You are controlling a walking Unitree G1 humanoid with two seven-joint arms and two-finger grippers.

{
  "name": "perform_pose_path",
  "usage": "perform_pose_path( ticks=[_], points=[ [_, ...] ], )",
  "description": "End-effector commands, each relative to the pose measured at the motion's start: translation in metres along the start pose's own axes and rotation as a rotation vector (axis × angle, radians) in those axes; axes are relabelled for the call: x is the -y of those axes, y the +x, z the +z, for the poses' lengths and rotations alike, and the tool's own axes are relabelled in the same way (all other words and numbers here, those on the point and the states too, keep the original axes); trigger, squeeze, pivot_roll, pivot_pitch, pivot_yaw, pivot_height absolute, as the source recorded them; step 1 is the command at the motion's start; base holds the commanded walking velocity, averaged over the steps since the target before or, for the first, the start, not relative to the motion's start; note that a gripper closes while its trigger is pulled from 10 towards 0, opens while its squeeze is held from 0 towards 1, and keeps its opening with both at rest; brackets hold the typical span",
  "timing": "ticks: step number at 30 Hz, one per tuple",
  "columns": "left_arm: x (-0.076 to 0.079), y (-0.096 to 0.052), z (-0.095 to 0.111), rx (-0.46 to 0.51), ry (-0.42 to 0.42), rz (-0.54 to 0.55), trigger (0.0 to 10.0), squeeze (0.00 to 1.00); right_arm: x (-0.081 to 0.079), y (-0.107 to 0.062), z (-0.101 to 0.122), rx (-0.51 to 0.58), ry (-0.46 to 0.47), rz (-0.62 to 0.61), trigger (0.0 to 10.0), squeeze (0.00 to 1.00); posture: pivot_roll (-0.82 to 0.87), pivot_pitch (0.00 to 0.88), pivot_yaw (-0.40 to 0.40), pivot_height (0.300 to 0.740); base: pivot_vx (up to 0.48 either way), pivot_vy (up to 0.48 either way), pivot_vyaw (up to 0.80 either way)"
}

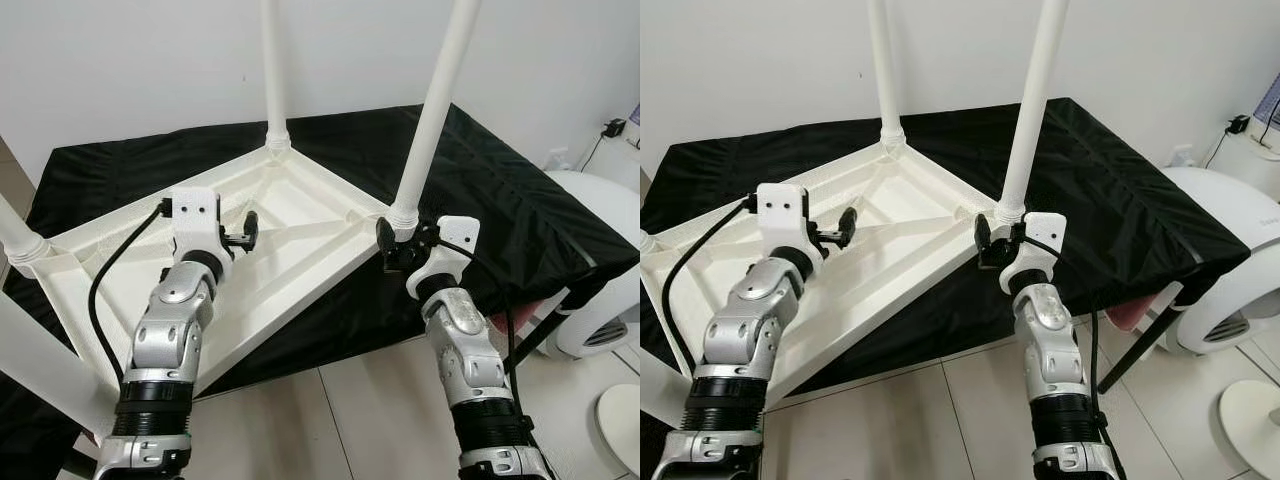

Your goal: Building children table

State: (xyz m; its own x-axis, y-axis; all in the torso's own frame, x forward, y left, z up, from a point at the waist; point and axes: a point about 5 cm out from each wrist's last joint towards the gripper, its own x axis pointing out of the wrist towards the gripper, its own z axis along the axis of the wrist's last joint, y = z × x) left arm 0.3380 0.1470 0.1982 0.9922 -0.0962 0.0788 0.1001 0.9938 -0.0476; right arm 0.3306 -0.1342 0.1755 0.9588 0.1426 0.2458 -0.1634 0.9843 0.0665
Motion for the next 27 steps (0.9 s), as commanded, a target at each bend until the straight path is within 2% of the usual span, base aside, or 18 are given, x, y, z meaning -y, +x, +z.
perform_pose_path(
  ticks=[1, 8, 10, 12, 17, 27],
  points=[
    [-0.007, 0.001, -0.001, 0.02, -0.007, 0.111, 10.0, 0.0, -0.002, -0.002, -0.004, -0.005, -0.028, -0.015, 10.0, 0.0, -0.04, 0.05, 0.005, 0.74, 0.0, 0.0, 0.0],
    [-0.018, -0.002, -0.002, 0.044, 0.007, 0.167, 10.0, 0.0, -0.001, -0.001, -0.001, 0.026, -0.121, -0.045, 10.0, 0.0, -0.04, 0.048, 0.008, 0.74, 0.0, 0.0, 0.0],
    [-0.018, -0.002, -0.002, 0.044, 0.007, 0.167, 10.0, 0.0, -0.001, -0.001, -0.001, 0.026, -0.121, -0.045, 10.0, 0.0, -0.04, 0.048, 0.008, 0.74, 0.0, 0.0, 0.0],
    [-0.021, -0.006, -0.003, 0.047, 0.047, 0.174, 10.0, 0.0, 0.006, -0.004, -0.002, 0.024, -0.133, -0.084, 10.0, 0.0, -0.03, 0.055, 0.019, 0.74, 0.0, 0.0, 0.0],
    [-0.024, -0.014, -0.004, 0.079, 0.077, 0.192, 10.0, 0.0, 0.013, -0.011, -0.006, 0.017, -0.14, -0.13, 10.0, 0.0, -0.03, 0.062, 0.032, 0.74, 0.0, 0.0, 0.0],
    [-0.021, -0.019, -0.008, 0.105, 0.115, 0.196, 10.0, 0.0, 0.012, -0.019, -0.008, 0.021, -0.159, -0.142, 10.0, 0.0, -0.04, 0.073, 0.043, 0.74, 0.0, 0.0, 0.0]
  ],
)
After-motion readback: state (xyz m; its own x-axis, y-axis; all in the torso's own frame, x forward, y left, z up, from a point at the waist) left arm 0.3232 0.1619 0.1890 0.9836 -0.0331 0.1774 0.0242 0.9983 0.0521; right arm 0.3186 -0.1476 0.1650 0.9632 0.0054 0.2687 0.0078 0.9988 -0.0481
